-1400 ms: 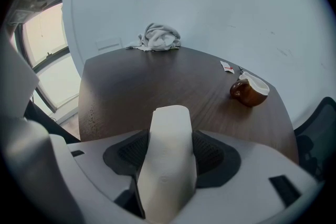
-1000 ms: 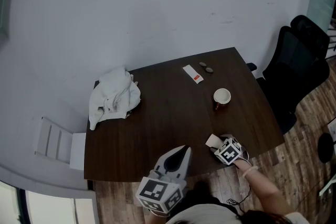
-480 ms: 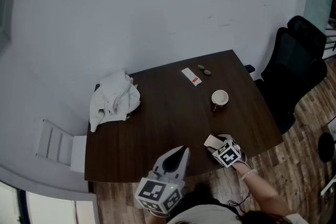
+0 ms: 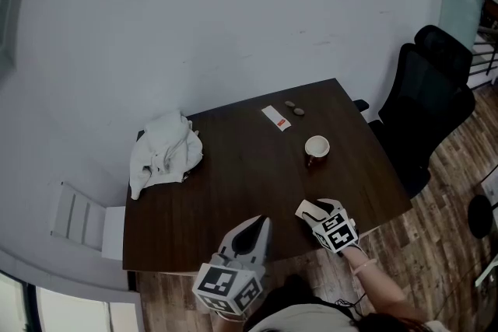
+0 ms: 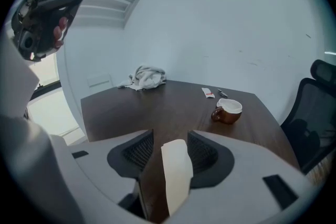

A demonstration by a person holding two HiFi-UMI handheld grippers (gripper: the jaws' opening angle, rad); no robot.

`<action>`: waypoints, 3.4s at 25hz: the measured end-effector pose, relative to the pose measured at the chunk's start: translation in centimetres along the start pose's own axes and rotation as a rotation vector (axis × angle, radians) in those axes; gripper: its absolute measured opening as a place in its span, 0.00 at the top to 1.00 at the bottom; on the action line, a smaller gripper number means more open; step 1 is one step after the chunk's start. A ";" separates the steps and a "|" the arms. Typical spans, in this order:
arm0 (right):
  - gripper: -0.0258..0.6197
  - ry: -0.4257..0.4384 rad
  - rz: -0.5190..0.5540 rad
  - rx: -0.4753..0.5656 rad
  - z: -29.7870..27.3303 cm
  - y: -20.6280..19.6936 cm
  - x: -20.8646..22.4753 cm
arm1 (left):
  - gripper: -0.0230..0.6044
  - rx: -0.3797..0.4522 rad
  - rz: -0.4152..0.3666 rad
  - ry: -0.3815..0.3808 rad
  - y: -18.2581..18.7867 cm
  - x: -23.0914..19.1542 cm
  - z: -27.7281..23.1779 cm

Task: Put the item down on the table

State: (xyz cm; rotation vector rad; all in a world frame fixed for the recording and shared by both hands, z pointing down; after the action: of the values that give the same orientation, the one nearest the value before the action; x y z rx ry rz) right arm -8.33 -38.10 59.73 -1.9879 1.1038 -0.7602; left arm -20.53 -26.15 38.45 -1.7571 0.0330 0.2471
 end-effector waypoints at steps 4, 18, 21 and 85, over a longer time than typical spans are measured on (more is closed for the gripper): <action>0.66 -0.017 -0.006 0.064 1.8 1.0 -1.2 | 0.93 0.007 -0.006 -0.004 0.0 0.3 0.8; 0.77 -0.061 0.000 0.246 8.0 4.2 -5.2 | 0.93 0.032 -0.008 -0.007 0.7 2.3 3.3; 0.81 -0.076 0.002 0.291 9.5 4.9 -5.9 | 0.93 0.043 -0.004 -0.004 0.7 2.6 3.7; 0.95 -0.226 0.082 0.530 26.5 6.4 -11.4 | 0.93 0.029 -0.075 -0.091 -0.6 10.9 7.5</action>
State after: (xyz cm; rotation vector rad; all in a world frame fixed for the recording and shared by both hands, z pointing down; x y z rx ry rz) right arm 3.89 -22.28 37.98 -1.5251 0.7490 -0.6801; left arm -10.88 -17.53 35.73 -1.7134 -0.0944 0.2697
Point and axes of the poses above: the fingertips, and each gripper's own axes: z backward along the fingers, x to its right, y out of its top, the point moved 4 cm from there along z, backward along the fingers, and after that the axes turned 15 degrees about y, right-handed, at the moved point
